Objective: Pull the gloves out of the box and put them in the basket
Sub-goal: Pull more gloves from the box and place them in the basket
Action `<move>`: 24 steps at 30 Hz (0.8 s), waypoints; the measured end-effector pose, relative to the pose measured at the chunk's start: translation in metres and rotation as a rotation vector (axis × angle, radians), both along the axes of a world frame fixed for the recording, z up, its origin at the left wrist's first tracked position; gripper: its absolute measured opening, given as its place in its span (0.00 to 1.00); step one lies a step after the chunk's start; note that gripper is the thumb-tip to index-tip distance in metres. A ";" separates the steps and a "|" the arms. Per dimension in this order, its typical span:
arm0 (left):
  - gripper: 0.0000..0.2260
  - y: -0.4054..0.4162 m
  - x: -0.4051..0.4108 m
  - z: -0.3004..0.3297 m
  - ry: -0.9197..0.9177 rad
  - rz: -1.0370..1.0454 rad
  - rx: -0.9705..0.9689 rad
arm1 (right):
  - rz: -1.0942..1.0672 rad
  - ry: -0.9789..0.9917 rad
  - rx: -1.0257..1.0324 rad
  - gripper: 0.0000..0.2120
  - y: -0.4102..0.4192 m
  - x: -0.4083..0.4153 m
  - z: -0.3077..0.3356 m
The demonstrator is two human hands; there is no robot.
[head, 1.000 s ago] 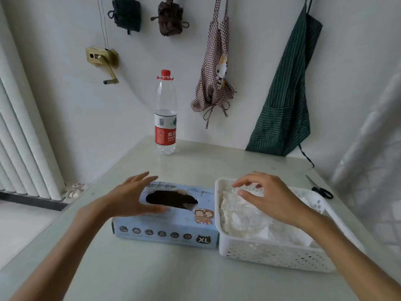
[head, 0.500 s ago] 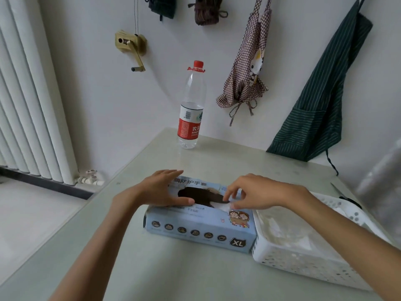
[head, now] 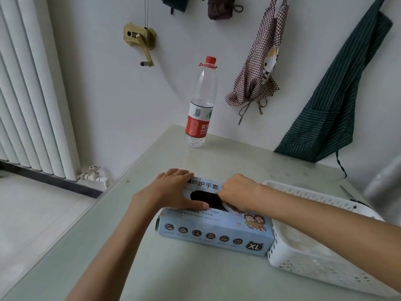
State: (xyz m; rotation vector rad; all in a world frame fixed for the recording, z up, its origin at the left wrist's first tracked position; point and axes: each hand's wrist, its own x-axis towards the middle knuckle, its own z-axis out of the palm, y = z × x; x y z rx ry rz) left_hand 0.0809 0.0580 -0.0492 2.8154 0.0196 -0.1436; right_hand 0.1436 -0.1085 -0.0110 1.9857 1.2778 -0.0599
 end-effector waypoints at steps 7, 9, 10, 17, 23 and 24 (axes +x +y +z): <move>0.45 0.000 0.000 0.001 0.002 0.010 -0.009 | -0.354 0.617 0.552 0.08 -0.010 0.012 0.048; 0.45 0.000 0.000 0.003 0.001 0.005 -0.016 | -0.412 0.698 0.752 0.07 -0.012 0.014 0.054; 0.45 0.000 0.001 0.004 0.002 0.000 -0.025 | -0.426 0.705 0.822 0.06 -0.012 0.015 0.054; 0.42 0.004 0.005 0.012 -0.173 -0.097 -0.408 | -0.466 0.749 1.185 0.05 -0.001 0.010 0.034; 0.09 -0.003 0.007 0.016 -0.298 -0.037 -0.578 | -0.654 0.892 1.133 0.15 -0.017 0.005 0.035; 0.09 -0.002 0.007 0.015 -0.295 -0.019 -0.593 | -0.703 0.893 1.037 0.19 -0.023 0.005 0.036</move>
